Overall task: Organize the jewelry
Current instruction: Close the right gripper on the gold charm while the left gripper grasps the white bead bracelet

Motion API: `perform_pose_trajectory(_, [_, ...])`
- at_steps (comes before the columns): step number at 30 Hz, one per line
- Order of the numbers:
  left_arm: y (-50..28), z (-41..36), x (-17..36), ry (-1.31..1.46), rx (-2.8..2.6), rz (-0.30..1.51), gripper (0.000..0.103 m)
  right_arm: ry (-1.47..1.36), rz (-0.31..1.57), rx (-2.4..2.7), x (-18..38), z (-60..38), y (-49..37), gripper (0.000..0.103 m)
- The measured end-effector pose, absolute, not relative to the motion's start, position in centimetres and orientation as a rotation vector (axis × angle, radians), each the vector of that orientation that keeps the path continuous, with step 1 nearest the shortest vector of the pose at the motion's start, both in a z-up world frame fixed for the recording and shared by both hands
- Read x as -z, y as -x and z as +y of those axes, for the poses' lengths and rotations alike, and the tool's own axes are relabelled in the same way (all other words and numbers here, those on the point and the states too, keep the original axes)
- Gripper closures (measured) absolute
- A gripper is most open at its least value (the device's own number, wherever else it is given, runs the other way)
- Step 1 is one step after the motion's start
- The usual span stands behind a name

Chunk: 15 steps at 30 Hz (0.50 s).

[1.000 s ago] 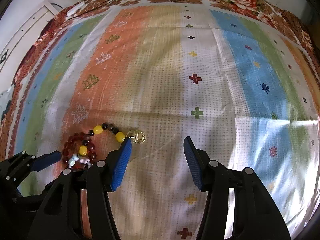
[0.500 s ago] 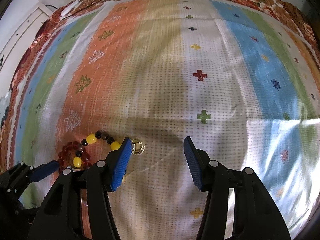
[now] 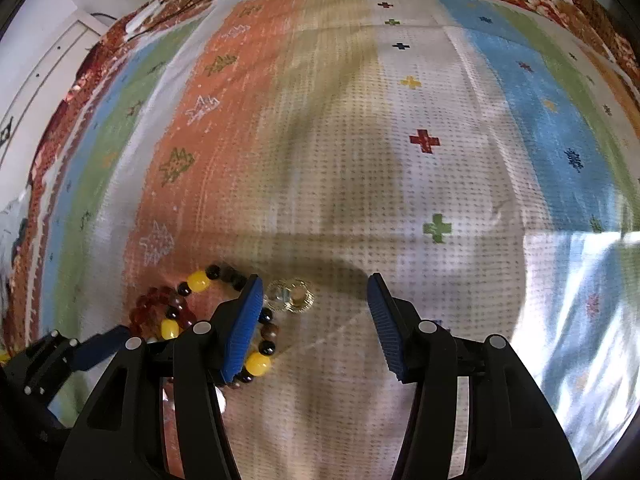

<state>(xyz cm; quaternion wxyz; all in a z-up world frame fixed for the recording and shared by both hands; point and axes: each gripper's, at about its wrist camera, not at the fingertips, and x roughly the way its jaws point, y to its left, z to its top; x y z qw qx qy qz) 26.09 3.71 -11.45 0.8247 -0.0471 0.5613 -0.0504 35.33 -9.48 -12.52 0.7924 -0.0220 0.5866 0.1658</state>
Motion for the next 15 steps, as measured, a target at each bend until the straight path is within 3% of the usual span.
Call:
perform_pose_trajectory(10, [-26.07,3.58,11.55,0.082,0.103,1.193,0.066,0.083,1.255,-0.366,13.03,-9.13,-35.4,0.05])
perform_pose_trajectory(13, [-26.04,3.67,11.59,0.076,0.098,1.192,0.072,0.125,1.25,-0.332,13.07,-9.05,-35.27,0.065])
perform_pose_trajectory(15, [-26.04,3.72,11.61,0.073,0.097,1.192,0.075,0.14,1.248,-0.322,13.08,-9.12,-35.28,0.069])
